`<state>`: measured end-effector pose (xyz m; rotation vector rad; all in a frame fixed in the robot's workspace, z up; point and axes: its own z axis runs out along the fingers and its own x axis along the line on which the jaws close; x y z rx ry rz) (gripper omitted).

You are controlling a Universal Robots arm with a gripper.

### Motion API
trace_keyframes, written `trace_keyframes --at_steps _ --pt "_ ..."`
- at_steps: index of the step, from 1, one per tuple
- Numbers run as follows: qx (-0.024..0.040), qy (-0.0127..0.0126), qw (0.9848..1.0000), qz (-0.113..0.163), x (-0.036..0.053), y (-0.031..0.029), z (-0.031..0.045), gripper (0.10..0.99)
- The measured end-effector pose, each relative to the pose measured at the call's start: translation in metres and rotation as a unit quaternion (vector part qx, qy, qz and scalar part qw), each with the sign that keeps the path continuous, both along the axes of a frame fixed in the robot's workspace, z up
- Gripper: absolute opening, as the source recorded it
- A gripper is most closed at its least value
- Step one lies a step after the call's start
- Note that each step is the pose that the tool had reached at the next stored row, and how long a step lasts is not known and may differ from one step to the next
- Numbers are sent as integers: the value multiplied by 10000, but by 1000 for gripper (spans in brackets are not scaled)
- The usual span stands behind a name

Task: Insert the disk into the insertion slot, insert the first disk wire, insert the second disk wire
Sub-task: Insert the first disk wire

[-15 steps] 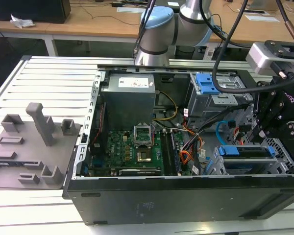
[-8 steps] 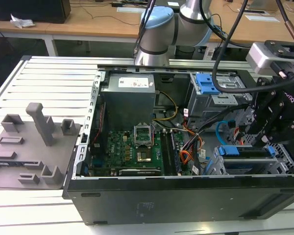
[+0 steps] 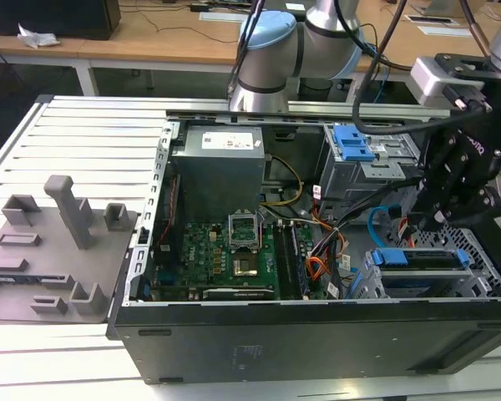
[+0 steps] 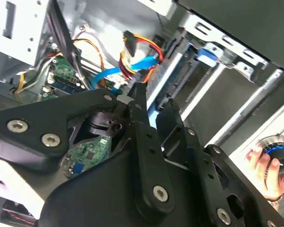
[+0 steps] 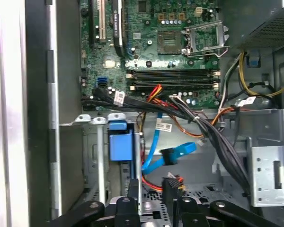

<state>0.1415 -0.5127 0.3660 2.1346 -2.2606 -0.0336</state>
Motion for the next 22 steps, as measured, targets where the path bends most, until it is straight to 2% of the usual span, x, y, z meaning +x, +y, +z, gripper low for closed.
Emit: trace_keyframes --at_steps 2,5,11,14,16,20,21,22 --pt "-5 0 10000 0 0 85 0 361" --pt "-5 0 10000 0 0 127 -2 361" --pt "-10 0 10000 0 0 142 -59 361" --pt "-70 0 10000 0 0 142 -88 361" --pt "-82 0 10000 0 0 142 -128 361" --pt "-82 0 10000 0 0 142 -129 361" --pt "-82 0 10000 0 0 142 -129 349" --pt "-82 0 10000 0 0 142 -129 282"
